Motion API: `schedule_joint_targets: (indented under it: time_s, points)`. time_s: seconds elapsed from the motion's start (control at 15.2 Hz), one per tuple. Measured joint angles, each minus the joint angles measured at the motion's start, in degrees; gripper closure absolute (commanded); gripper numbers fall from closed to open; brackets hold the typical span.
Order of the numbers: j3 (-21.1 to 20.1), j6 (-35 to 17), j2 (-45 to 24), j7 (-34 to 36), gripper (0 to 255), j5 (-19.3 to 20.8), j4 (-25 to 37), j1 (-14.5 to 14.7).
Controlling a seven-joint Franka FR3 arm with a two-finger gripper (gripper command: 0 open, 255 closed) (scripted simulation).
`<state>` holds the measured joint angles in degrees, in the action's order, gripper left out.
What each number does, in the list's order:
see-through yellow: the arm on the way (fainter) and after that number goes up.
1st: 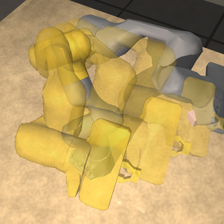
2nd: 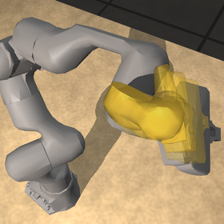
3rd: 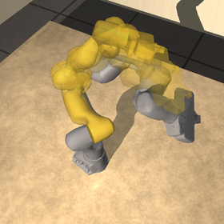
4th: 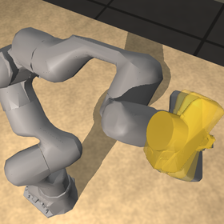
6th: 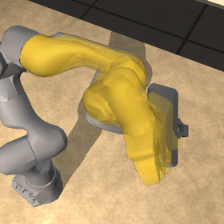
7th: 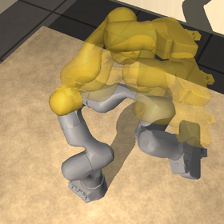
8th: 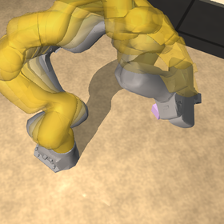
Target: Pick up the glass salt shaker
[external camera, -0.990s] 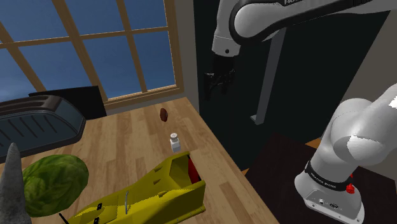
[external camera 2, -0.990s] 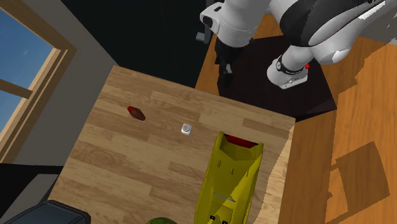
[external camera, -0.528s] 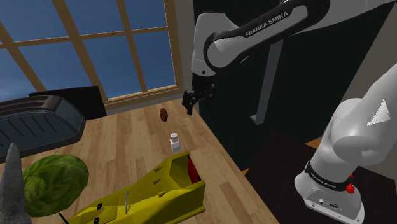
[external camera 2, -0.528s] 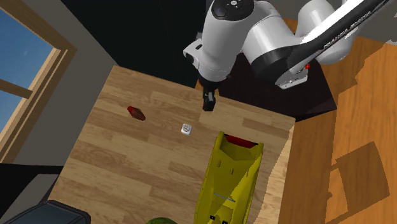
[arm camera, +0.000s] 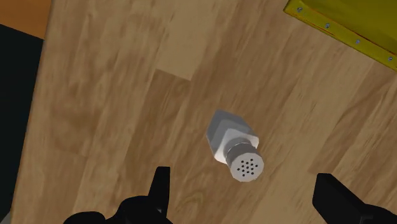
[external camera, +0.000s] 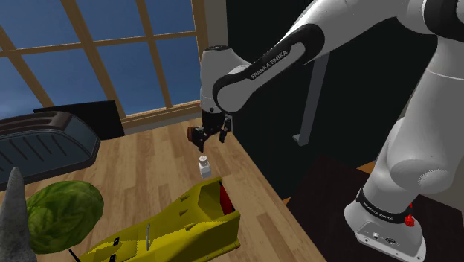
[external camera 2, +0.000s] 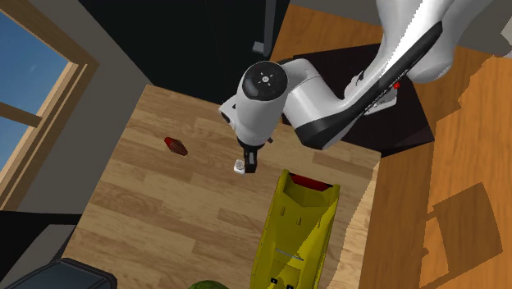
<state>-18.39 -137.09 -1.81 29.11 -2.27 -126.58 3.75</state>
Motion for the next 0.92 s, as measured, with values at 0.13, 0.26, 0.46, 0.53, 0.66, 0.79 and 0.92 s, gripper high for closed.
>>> schedule_joint_targets:
  time_s: [0.13,0.26,0.46,0.53,0.66,0.79,0.92]
  points:
    - [-0.3,-1.5,-4.7,3.0,0,2.8,3.0,0.9]
    - [-0.2,-2.8,-7.5,4.6,0,4.4,4.3,1.4]
    - [0.1,-4.6,-9.7,5.2,0,5.5,4.6,1.6]
    - [0.2,-5.1,-10.3,5.5,0,5.9,4.7,1.7]
    - [0.4,-6.5,-11.5,5.9,0,6.5,4.4,2.0]
    - [0.6,-7.4,-12.2,6.1,255,6.8,4.2,2.0]
    - [0.6,-7.6,-12.4,6.1,255,7.0,4.3,2.0]
